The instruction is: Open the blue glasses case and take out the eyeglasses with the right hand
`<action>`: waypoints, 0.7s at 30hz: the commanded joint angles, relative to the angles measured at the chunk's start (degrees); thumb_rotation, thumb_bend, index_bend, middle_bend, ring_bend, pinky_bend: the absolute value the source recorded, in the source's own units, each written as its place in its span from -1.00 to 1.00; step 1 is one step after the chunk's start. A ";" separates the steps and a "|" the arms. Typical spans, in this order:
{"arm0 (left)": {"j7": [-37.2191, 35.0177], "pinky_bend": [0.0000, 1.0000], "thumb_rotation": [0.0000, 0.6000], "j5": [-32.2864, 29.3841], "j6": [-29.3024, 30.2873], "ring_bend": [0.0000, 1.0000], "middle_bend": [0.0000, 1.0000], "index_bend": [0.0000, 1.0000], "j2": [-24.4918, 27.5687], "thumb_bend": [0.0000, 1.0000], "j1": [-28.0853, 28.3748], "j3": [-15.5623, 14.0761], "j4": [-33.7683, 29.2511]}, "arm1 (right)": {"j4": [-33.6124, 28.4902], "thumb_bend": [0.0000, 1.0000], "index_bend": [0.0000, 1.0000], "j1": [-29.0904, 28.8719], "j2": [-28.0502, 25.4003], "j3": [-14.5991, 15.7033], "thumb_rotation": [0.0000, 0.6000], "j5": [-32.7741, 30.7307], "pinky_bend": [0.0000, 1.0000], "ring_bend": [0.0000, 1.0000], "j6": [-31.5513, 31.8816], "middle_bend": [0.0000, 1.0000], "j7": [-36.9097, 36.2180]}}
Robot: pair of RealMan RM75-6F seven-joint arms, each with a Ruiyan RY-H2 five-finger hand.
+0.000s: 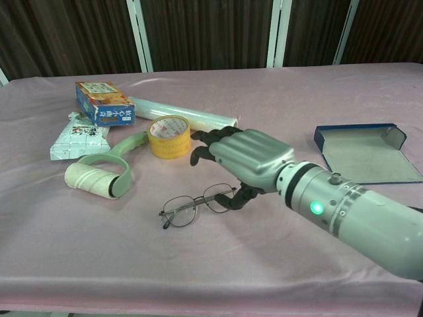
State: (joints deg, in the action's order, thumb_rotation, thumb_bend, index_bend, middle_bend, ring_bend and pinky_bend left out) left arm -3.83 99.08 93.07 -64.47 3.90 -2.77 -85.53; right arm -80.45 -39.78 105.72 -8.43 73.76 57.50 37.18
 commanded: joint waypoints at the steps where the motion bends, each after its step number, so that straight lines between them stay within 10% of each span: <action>1: -0.17 -1.00 1.00 0.11 0.24 -1.00 -1.00 -1.00 0.04 -0.10 -0.12 -0.05 0.07 | -7.01 -0.09 -0.45 3.42 -6.87 2.93 1.00 1.55 -1.00 -1.00 4.43 -0.95 3.00; 12: -0.67 -1.00 1.00 2.43 2.18 -1.00 -1.00 -1.00 -0.97 -0.10 -0.24 -0.25 1.42 | -23.32 -0.20 -0.73 17.53 -31.27 14.94 1.00 6.18 -1.00 -1.00 19.27 -1.00 3.64; 21: 5.08 -1.00 1.00 2.47 -0.16 -1.00 -1.00 -1.00 -1.88 -0.11 0.23 -0.55 0.78 | -15.96 -0.20 -0.75 27.39 -31.35 15.79 1.00 11.86 -1.00 -1.00 31.59 -1.00 -10.14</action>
State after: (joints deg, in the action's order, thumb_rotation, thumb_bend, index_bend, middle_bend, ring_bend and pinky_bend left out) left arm 0.70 101.44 93.19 -66.16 4.06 -3.25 -84.62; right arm -99.47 -15.00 74.16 6.68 82.84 86.89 28.66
